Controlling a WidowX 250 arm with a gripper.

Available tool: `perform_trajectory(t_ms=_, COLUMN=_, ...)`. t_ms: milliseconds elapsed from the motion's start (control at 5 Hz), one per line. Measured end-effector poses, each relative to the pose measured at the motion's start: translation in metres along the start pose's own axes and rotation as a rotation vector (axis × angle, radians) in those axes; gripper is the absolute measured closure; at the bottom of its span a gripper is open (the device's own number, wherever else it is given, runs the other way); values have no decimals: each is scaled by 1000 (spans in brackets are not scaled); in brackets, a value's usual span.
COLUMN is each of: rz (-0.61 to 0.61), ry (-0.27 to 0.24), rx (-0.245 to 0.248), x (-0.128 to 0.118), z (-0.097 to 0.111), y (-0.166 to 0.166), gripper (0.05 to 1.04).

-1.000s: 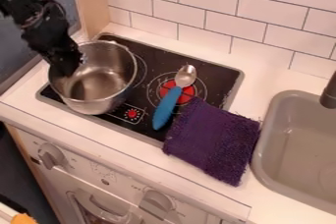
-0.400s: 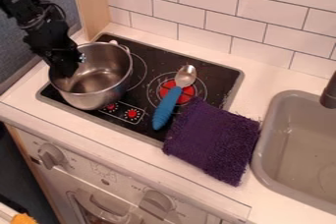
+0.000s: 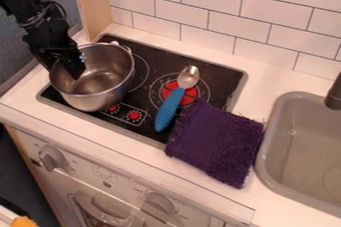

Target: Move the silver pot to the lower left side of the stove

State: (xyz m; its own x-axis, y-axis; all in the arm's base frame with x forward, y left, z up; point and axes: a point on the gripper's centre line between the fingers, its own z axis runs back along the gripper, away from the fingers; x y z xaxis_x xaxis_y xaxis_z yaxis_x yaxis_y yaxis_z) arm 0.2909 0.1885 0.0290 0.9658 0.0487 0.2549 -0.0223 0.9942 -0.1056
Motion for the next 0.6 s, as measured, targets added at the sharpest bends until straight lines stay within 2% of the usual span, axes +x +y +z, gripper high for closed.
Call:
perform_trajectory(t_ms=200, rz=-3, ry=-4, rx=-13, x=2, z=2, y=-1, gripper=75)
perform_trajectory(t_ms=400, rz=-62, ry=-28, rx=-40, x=16, z=15, y=-3, gripper=81)
perform_trajectory(t_ms=600, rz=-150, ry=-93, rx=-28, x=33, z=43, y=-10, gripper=83)
